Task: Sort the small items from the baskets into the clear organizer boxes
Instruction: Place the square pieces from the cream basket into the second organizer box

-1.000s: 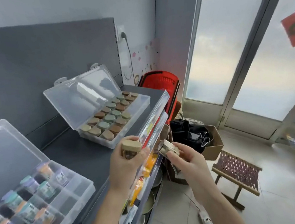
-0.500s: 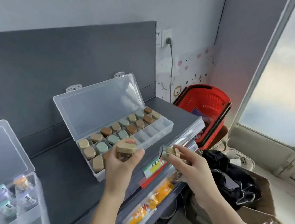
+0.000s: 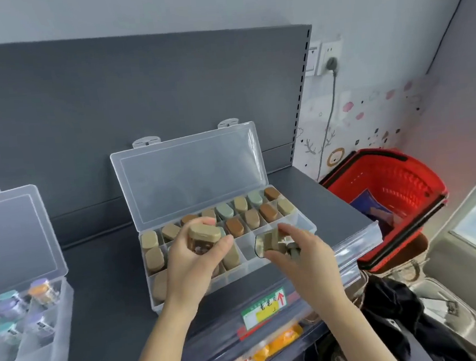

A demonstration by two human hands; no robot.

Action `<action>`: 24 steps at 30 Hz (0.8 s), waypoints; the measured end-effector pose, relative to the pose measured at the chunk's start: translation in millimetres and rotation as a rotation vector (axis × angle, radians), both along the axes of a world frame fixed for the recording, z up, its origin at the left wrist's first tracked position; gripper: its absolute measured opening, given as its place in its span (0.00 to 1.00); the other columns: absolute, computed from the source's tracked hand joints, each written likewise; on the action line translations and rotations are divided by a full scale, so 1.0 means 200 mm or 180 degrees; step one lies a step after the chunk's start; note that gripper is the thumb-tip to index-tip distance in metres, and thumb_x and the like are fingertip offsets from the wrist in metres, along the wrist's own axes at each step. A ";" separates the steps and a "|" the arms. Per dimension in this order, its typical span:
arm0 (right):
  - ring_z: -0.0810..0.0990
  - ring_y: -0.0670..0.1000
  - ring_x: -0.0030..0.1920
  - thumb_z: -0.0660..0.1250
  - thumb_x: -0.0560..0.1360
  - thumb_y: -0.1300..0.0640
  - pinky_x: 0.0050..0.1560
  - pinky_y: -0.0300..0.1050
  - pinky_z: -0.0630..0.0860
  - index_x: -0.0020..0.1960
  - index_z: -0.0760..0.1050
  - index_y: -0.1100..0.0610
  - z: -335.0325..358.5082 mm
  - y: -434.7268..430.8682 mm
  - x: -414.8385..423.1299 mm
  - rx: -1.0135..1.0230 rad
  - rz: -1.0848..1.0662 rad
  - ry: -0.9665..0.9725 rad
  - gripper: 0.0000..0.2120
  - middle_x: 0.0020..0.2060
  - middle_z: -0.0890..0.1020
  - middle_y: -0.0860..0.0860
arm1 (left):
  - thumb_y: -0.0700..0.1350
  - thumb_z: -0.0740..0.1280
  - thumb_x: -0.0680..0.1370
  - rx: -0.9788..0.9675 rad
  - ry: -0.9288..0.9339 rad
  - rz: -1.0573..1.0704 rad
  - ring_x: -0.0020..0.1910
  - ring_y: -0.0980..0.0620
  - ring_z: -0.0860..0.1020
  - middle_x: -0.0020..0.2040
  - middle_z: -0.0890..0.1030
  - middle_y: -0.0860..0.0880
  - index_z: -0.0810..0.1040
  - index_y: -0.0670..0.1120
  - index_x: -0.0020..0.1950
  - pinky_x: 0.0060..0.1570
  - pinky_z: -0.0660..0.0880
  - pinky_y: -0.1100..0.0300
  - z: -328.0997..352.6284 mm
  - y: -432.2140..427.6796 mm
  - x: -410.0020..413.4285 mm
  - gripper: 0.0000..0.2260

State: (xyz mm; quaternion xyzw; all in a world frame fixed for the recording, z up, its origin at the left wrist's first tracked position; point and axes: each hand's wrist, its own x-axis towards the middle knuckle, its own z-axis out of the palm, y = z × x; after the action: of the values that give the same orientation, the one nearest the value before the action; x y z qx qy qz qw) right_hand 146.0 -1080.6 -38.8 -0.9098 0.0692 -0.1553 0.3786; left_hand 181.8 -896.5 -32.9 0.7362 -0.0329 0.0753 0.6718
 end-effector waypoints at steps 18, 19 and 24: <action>0.77 0.49 0.43 0.65 0.76 0.51 0.42 0.37 0.74 0.54 0.78 0.50 -0.03 -0.03 0.38 -0.1743 0.1750 0.0390 0.08 0.48 0.82 0.46 | 0.43 0.76 0.69 -0.0084 0.0032 0.0416 0.46 0.70 0.74 0.43 0.77 0.70 0.77 0.57 0.49 0.36 0.71 0.78 -0.02 -0.09 0.09 0.14; 0.77 0.48 0.42 0.65 0.76 0.51 0.41 0.37 0.74 0.53 0.78 0.51 -0.03 -0.04 0.39 -0.1645 0.1797 0.0432 0.08 0.48 0.82 0.47 | 0.44 0.76 0.69 -0.0072 0.0033 0.0436 0.46 0.70 0.74 0.43 0.77 0.69 0.77 0.57 0.50 0.36 0.71 0.78 -0.02 -0.10 0.09 0.14; 0.66 0.47 0.28 0.63 0.75 0.62 0.30 0.39 0.66 0.34 0.74 0.66 0.01 -0.13 0.45 -0.0113 0.0866 0.0023 0.12 0.27 0.73 0.55 | 0.45 0.76 0.69 -0.0030 0.0100 0.0556 0.48 0.69 0.74 0.44 0.77 0.70 0.77 0.58 0.50 0.39 0.72 0.72 -0.03 -0.13 0.09 0.14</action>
State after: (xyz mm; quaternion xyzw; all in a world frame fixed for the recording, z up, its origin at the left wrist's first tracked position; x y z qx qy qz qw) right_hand 236.0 -1106.3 -36.2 -0.9179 -0.0563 -0.1004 0.3798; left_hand 200.7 -922.3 -38.6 0.7341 0.0424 0.1222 0.6666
